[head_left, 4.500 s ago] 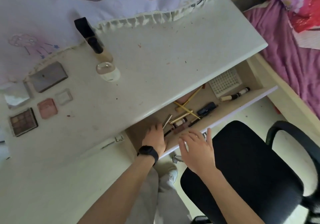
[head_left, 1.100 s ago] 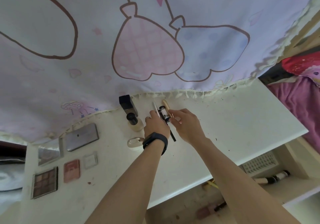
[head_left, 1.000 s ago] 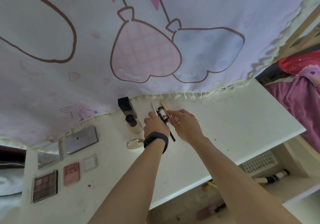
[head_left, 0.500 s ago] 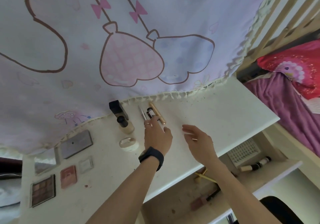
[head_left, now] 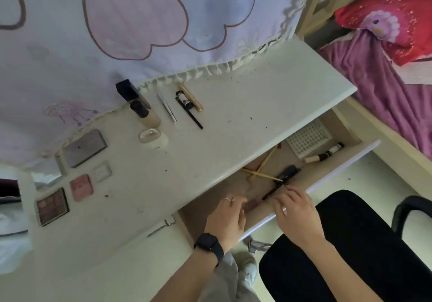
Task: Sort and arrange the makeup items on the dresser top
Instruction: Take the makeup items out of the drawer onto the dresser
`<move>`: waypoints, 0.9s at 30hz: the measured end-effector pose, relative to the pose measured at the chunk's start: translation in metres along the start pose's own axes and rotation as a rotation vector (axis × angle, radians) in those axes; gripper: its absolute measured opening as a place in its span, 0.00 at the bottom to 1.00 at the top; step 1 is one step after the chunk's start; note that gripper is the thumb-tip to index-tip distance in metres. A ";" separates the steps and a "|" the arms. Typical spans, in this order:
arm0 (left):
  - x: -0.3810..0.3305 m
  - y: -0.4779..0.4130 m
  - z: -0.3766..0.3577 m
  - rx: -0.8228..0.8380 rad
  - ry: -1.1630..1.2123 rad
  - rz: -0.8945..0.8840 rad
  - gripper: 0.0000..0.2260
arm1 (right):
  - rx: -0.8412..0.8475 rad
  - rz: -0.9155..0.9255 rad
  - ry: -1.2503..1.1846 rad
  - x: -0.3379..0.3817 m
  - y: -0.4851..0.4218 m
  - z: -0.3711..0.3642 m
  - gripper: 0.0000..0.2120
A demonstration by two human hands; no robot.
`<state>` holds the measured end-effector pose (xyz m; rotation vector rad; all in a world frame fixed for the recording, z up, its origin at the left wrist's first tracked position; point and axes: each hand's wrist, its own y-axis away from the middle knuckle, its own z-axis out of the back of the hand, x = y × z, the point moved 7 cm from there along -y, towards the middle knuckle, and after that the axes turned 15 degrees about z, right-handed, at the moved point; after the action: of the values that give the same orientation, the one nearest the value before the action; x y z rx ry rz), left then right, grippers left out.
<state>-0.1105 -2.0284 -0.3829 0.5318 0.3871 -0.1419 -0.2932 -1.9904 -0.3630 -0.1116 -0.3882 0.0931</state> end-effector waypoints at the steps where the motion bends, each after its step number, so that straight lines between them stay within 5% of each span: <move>1: 0.006 -0.001 -0.014 0.077 0.009 0.068 0.18 | -0.024 0.046 0.030 0.001 0.004 -0.001 0.12; 8: 0.013 -0.035 -0.052 0.279 0.052 0.203 0.19 | -0.047 0.119 0.090 -0.002 0.007 -0.012 0.13; 15: -0.019 -0.078 -0.084 0.325 0.187 0.220 0.19 | -0.035 0.167 0.027 -0.006 0.009 -0.013 0.16; 24: -0.020 -0.087 -0.089 0.362 0.046 0.210 0.15 | 0.041 0.128 0.002 -0.004 0.008 -0.008 0.15; 27: -0.008 -0.079 -0.085 0.409 0.049 0.201 0.15 | 0.203 0.089 0.032 -0.007 -0.001 -0.008 0.12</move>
<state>-0.1633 -2.0517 -0.4838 0.9751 0.3506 -0.0120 -0.2965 -1.9924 -0.3730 0.0700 -0.3394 0.2178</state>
